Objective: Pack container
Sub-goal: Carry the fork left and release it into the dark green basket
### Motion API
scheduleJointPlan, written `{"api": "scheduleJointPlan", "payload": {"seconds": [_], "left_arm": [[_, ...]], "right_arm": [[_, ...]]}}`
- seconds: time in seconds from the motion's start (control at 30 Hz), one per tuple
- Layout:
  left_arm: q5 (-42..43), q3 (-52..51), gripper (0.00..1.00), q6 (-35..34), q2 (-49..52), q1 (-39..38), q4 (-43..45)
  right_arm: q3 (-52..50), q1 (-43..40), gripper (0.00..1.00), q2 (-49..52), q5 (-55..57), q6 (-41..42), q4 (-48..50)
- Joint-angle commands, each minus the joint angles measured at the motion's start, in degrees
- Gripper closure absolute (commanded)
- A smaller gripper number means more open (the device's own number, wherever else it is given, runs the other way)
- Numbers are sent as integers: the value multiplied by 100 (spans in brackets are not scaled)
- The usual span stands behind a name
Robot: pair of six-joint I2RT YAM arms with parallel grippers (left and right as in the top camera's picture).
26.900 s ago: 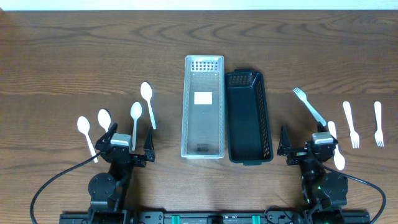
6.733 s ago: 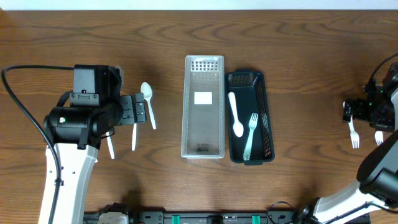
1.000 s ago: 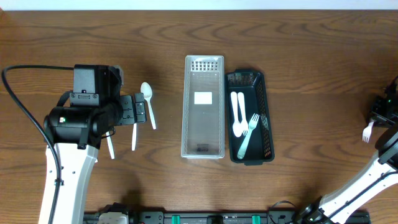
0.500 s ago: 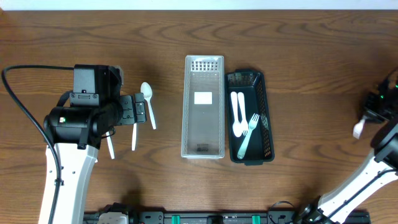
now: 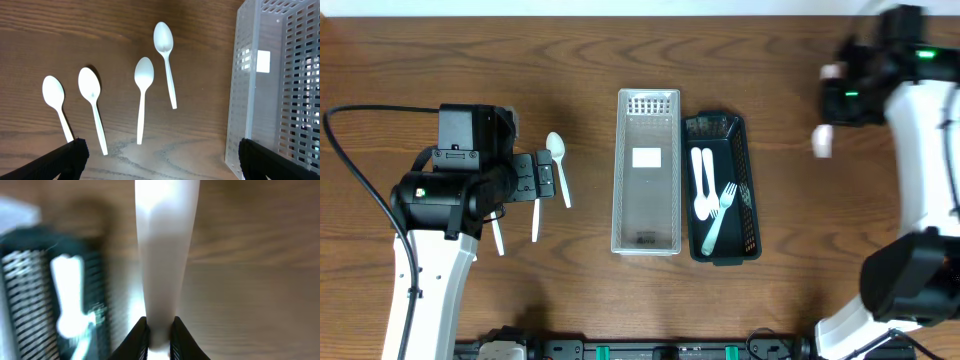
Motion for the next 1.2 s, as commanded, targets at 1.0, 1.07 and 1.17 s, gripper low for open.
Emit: {"api": "scheduleJointPlan", "payload": {"seconds": [1.0, 1.07, 1.17], "left_arm": [[-48, 94, 2, 11, 22, 24, 35], [-48, 94, 2, 11, 22, 24, 85], [-48, 94, 2, 11, 28, 24, 175]], "right_arm": [[-402, 2326, 55, 269, 774, 931, 684], [323, 2116, 51, 267, 944, 833, 400], [1174, 1648, 46, 269, 1099, 815, 50]]}}
